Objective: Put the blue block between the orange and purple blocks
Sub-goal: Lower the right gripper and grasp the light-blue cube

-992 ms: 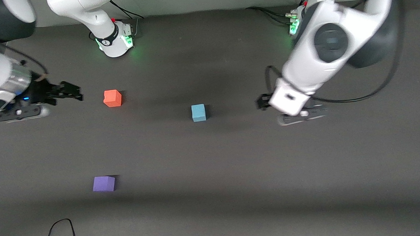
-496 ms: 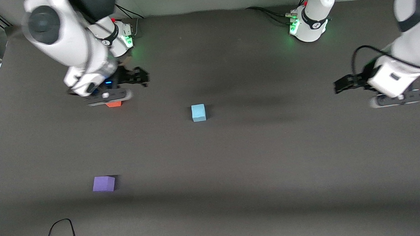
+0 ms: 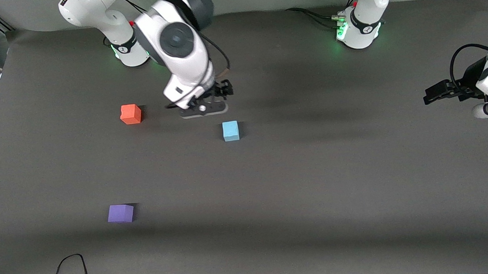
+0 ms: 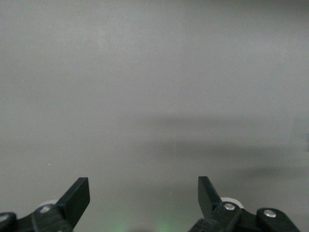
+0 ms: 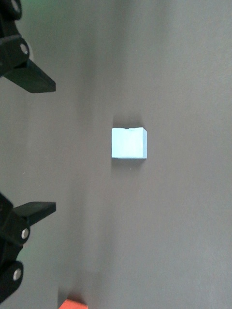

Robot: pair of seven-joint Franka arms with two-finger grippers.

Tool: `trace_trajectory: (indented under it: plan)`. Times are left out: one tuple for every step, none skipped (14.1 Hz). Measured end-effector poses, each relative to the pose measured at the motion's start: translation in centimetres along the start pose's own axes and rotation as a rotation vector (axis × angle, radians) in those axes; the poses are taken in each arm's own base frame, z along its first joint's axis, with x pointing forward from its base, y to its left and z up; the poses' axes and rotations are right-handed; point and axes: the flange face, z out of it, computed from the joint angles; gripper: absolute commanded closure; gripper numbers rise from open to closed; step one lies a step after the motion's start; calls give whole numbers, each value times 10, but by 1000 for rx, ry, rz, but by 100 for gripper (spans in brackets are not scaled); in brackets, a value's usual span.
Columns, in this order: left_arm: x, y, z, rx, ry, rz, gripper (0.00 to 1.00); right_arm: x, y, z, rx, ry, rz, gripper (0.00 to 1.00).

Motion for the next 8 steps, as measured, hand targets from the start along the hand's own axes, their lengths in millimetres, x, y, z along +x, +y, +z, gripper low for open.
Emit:
trace_trajectory:
  plan:
    - [-1,1,-3,1,7,2,0,2,-10,16,-7,3,1,0]
    - [-2,2,-7,1,15,4,0,3,-19,30,-13,6,2,0]
    - [-2,3,-11,1,24,6,0,4,-27,43,-18,10,3,0]
    - [-2,6,-16,1,30,11,0,3,-35,55,-22,13,2,0]
    - [-2,9,-20,1,29,17,0,4,-40,68,-29,14,2,0]
    - [-2,13,-26,2,20,25,0,7,-42,80,-43,17,0,0]
    - [-1,16,-30,3,18,29,0,11,-41,92,-64,27,-4,0]
    - [1,17,-32,4,18,31,0,16,-39,103,-87,36,-8,0]
